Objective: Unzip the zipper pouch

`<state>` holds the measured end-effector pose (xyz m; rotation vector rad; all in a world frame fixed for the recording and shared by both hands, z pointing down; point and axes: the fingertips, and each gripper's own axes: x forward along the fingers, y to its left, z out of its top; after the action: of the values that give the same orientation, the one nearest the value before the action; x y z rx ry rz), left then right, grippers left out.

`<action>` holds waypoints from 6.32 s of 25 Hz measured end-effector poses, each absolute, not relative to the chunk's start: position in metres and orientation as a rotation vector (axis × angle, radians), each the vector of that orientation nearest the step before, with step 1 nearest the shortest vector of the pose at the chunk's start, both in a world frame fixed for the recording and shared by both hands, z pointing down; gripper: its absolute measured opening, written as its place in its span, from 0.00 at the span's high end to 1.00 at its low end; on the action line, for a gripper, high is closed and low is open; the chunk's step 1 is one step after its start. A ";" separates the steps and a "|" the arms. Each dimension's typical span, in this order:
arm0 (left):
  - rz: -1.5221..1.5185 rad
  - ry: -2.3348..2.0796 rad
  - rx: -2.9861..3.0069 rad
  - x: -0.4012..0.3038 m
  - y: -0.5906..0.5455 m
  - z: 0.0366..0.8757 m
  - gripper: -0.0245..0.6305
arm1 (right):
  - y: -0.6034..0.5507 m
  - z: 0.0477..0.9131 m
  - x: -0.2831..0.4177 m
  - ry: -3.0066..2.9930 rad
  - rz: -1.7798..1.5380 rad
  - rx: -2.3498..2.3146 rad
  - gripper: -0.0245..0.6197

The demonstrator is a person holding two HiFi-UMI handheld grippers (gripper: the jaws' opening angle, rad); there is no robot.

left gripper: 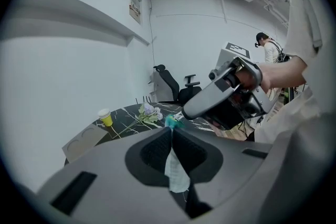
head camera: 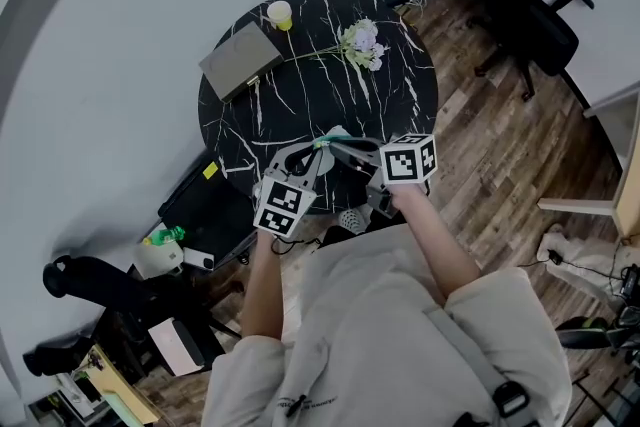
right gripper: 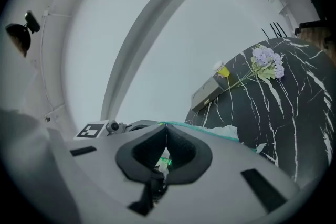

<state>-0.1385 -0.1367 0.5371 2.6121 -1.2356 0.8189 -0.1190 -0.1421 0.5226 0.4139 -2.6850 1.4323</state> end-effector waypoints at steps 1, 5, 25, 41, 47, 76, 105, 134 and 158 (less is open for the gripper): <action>0.825 -1.235 2.617 -0.138 -0.136 0.537 0.92 | -0.141 0.521 -0.120 -2.684 1.408 0.403 0.95; 0.834 -1.232 2.649 -0.137 -0.136 0.534 0.91 | -0.138 0.512 -0.121 -2.690 1.252 0.331 0.95; 0.990 -1.116 2.727 -0.107 -0.135 0.541 0.87 | -0.143 0.521 -0.099 -2.564 0.873 0.217 0.95; 1.025 -1.133 2.682 -0.110 -0.132 0.546 0.88 | -0.145 0.531 -0.099 -2.529 0.917 0.241 0.94; 1.057 -1.097 2.716 -0.107 -0.129 0.550 0.88 | -0.143 0.537 -0.091 -2.497 0.955 0.236 0.95; 1.013 -1.102 2.727 -0.099 -0.124 0.539 0.88 | -0.170 0.550 -0.038 -2.481 1.023 0.394 0.95; 0.974 -1.161 2.729 -0.113 -0.115 0.524 0.88 | -0.200 0.569 -0.009 -2.419 1.014 0.524 0.95; 0.729 -1.371 2.551 -0.152 -0.141 0.514 0.88 | -0.170 0.532 -0.047 -2.616 0.792 0.578 0.82; 0.431 -1.425 2.410 -0.189 -0.140 0.510 0.88 | -0.147 0.514 -0.089 -2.739 0.464 0.827 0.85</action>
<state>-0.1892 -0.1401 0.5103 2.4095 -1.4254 0.4309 -0.0888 -0.1475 0.5144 0.8266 -2.7387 0.4637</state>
